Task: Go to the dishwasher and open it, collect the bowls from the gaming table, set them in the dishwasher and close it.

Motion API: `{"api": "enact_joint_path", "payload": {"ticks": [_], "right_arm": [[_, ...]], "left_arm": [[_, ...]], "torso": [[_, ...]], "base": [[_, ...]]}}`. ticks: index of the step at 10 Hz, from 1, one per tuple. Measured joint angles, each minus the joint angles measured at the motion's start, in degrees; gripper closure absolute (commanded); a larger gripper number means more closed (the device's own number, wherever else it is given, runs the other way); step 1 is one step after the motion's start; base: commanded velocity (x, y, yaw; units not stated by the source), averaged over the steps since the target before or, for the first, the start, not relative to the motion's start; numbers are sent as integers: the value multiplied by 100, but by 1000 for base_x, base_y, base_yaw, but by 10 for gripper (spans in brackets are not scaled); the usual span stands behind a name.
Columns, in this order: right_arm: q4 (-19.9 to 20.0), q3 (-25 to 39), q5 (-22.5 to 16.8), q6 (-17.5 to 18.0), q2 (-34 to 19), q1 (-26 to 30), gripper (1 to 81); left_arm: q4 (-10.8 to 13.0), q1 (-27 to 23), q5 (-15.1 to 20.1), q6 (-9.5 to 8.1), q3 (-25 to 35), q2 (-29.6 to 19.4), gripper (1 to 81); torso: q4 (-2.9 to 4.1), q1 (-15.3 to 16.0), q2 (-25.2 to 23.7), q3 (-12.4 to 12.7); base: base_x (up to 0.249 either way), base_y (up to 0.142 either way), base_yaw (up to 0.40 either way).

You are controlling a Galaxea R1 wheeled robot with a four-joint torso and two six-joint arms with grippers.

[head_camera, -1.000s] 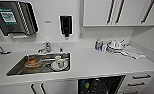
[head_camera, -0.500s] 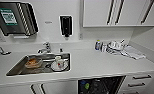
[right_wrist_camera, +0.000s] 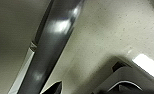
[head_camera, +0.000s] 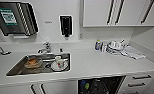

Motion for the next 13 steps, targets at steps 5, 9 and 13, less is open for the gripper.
{"api": "enact_joint_path", "payload": {"ticks": [5, 9, 13], "right_arm": [[66, 166, 427, 119, 65, -24, 10], [63, 293, 634, 160, 87, 330, 10], [49, 752, 813, 185, -107, 1261, 10]], "left_arm": [[0, 46, -29, 0, 0, -60, 10], [0, 91, -38, 0, -5, -62, 10], [0, 91, -35, 0, -5, -63, 10]], "torso": [[0, 0, 0, 0], [0, 2, 0, -2], [0, 2, 0, -2]], "base": [[0, 0, 0], [0, 0, 0], [0, 0, 0]]}}
